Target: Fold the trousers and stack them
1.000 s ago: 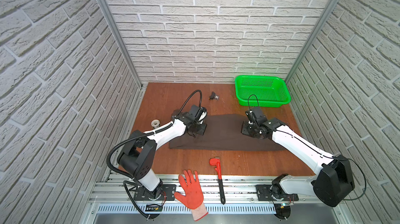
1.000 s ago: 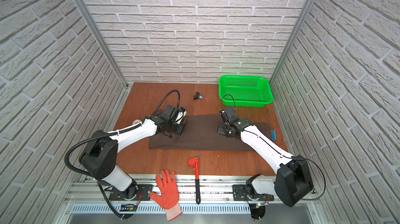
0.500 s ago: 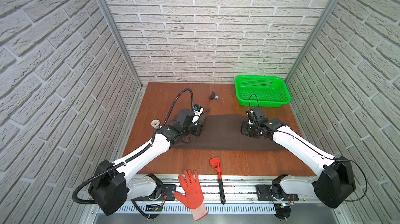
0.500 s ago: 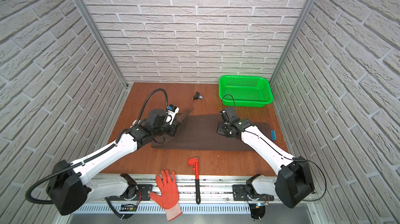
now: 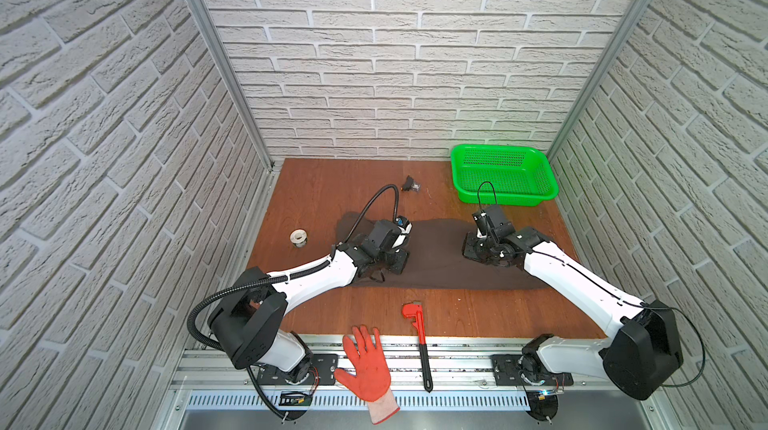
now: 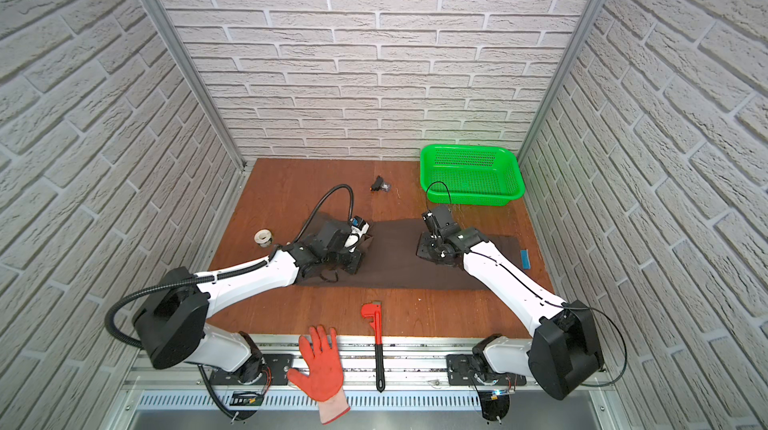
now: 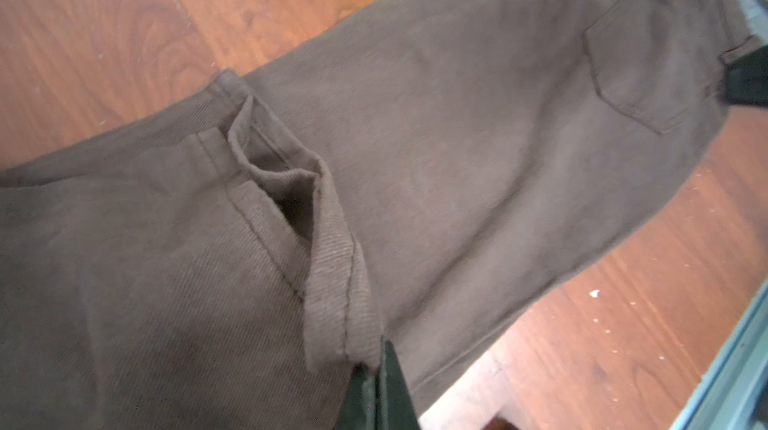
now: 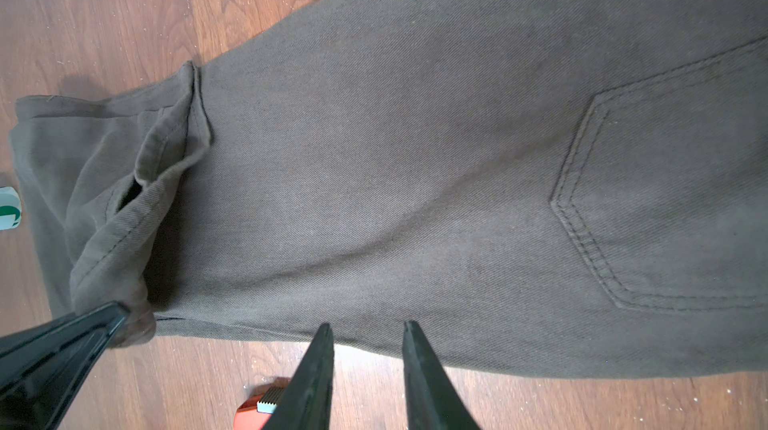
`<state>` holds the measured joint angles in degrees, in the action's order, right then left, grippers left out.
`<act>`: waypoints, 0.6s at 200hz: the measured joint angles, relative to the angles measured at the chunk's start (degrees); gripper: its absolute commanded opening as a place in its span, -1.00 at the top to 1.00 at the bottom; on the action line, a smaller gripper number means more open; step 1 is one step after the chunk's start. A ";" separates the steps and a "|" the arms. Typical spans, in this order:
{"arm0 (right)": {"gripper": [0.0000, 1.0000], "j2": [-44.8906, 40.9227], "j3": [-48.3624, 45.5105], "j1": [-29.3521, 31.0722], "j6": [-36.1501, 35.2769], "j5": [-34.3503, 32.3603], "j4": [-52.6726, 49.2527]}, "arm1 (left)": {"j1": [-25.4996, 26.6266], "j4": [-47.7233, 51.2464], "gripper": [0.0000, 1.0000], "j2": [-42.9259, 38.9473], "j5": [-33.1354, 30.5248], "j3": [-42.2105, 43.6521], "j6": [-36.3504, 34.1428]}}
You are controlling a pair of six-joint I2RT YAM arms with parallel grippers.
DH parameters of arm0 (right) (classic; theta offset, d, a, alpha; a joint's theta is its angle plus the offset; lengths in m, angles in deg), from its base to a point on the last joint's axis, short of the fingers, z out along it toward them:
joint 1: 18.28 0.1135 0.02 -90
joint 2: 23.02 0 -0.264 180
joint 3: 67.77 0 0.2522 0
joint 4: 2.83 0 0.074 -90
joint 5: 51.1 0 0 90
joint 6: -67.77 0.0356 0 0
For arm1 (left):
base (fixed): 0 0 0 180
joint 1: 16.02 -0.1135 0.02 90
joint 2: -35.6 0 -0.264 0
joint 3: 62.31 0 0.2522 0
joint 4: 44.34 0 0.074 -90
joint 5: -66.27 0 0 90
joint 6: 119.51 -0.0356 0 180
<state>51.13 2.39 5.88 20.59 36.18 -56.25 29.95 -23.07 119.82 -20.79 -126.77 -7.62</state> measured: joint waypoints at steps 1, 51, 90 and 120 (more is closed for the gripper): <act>0.37 0.00 0.00 0.00 0.00 0.00 0.00 | 0.04 -0.04 1.00 -0.02 -0.02 -0.04 0.00; 0.37 0.04 0.55 0.00 -0.22 -0.02 -0.26 | 1.73 -3.56 1.00 -3.65 -0.55 -0.98 -0.42; 0.36 0.20 0.83 0.00 -0.24 -0.04 -0.28 | 1.73 -7.17 1.00 -1.95 -0.50 -0.11 0.11; 0.36 0.46 0.83 0.00 -0.24 -0.02 -0.31 | 1.99 -10.95 1.00 4.11 0.39 2.14 2.08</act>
<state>51.59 3.22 5.88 20.35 36.16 -56.55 31.94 -34.02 123.93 -20.39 -124.62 -5.54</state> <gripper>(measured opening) 0.320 0.052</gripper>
